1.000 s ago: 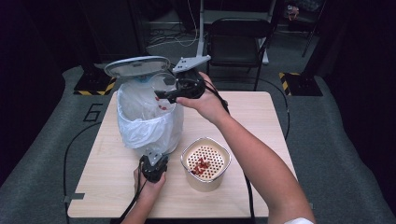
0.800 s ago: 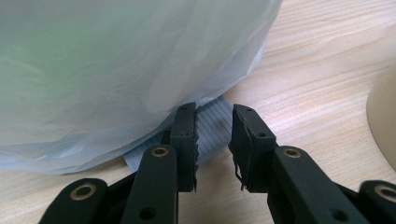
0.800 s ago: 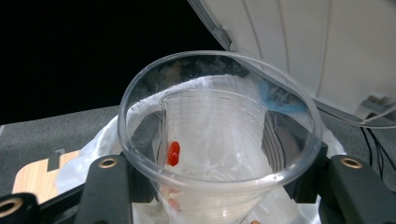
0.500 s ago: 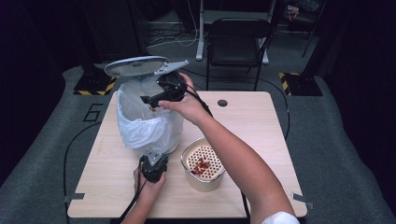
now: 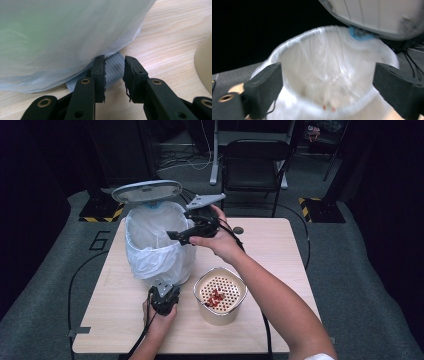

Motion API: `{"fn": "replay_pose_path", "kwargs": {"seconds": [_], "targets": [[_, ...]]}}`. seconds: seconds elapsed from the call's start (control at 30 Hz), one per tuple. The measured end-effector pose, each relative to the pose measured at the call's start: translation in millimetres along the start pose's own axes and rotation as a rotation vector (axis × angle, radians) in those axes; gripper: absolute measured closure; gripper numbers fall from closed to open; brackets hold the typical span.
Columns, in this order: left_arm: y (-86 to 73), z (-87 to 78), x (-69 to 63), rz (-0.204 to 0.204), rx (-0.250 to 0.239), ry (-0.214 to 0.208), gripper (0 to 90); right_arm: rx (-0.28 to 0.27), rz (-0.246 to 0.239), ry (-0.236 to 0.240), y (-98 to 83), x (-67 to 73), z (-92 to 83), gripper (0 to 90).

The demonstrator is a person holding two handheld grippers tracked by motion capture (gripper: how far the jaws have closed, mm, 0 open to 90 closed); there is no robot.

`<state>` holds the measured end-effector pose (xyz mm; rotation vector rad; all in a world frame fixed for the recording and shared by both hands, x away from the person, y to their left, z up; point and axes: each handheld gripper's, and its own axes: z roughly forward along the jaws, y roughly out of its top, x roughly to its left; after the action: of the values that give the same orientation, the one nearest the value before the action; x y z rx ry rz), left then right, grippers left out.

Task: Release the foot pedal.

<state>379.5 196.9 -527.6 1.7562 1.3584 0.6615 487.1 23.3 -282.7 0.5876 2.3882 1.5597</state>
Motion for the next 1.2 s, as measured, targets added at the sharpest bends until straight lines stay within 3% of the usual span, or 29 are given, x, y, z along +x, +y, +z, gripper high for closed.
{"fn": "replay_pose_path", "kwargs": {"seconds": [0.07, 0.13, 0.17, 0.2, 0.23, 0.4, 0.47, 0.63, 0.7, 0.73, 0.87, 0.93, 0.97, 1.03, 1.1, 1.2], "targets": [[0.7, -0.6, 3.6, 0.017, -0.005, -0.012, 70.2, 0.006, 0.0, -0.008, -10.2, -3.7, -14.3, 11.5], [-0.2, -1.4, 2.8, -0.005, -0.018, -0.034, 66.8, 0.001, 0.009, -0.029, -20.4, -8.7, -27.4, 14.4], [-0.4, -2.1, 3.3, -0.008, -0.023, -0.05, 61.1, 0.001, 0.029, -0.042, -28.6, -14.3, -36.7, 14.4], [-0.1, -3.0, 3.3, -0.005, -0.026, -0.061, 61.1, 0.001, 0.029, -0.042, -28.6, -14.3, -36.7, 14.4], [1.0, -4.7, 3.2, 0.001, -0.026, -0.076, 53.6, 0.003, 0.039, -0.071, -38.9, -21.4, -46.9, 15.2], [7.1, -16.8, 2.0, 0.011, -0.044, -0.076, 48.9, -0.006, 0.071, -0.117, -54.9, -32.7, -61.7, 15.7], [9.4, -21.0, 2.0, 0.01, -0.036, -0.057, 47.8, 0.002, 0.072, -0.14, -61.8, -36.4, -67.0, 15.7], [14.8, -29.1, 2.7, 0.012, -0.001, -0.092, 46.7, 0.011, 0.073, -0.179, -76.9, -42.6, -78.8, 17.4], [16.1, -32.6, 3.4, 0.037, 0.02, -0.109, 46.7, 0.021, 0.083, -0.19, -82.6, -44.6, -84.0, 17.4], [17.5, -34.6, 7.4, 0.107, 0.035, -0.102, 46.6, 0.025, 0.078, -0.199, -85.5, -45.1, -87.0, 17.7], [16.4, -40.9, 10.1, 0.093, 0.072, -0.13, 46.0, 0.03, 0.074, -0.22, -98.6, -44.1, -99.3, 19.6], [16.4, -45.5, 14.7, 0.119, 0.077, -0.135, 45.4, 0.04, 0.073, -0.233, -105.5, -43.1, -104.4, 19.6], [15.3, -47.7, 15.4, 0.097, 0.07, -0.137, 45.0, 0.036, 0.067, -0.236, -109.1, -43.5, -106.7, 19.6], [14.8, -53.3, 21.9, 0.1, 0.076, -0.154, 44.7, 0.047, 0.061, -0.242, -115.6, -43.1, -111.5, 20.0], [13.0, -57.5, 25.8, 0.065, 0.065, -0.15, 44.5, 0.061, 0.077, -0.263, -127.7, -42.8, -118.5, 20.8], [12.0, -64.9, 36.9, 0.058, 0.074, -0.139, 43.6, 0.074, 0.078, -0.281, -137.8, -43.9, -123.1, 21.0]]}}
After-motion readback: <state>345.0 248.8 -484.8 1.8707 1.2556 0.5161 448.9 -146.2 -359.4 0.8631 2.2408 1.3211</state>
